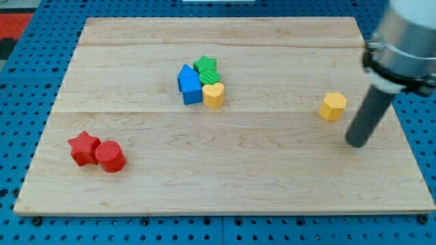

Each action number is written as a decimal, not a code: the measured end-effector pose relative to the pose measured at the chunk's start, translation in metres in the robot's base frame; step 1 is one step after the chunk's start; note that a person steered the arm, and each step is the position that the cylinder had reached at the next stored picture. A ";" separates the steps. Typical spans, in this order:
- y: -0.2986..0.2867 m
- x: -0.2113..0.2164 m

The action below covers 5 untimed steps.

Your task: Push the hexagon towards the center of the board

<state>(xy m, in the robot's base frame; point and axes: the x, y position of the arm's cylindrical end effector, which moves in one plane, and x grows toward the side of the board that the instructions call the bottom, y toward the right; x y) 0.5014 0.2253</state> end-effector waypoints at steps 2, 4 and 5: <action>-0.085 -0.084; -0.024 -0.086; -0.034 -0.134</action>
<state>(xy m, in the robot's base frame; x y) 0.3675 0.1914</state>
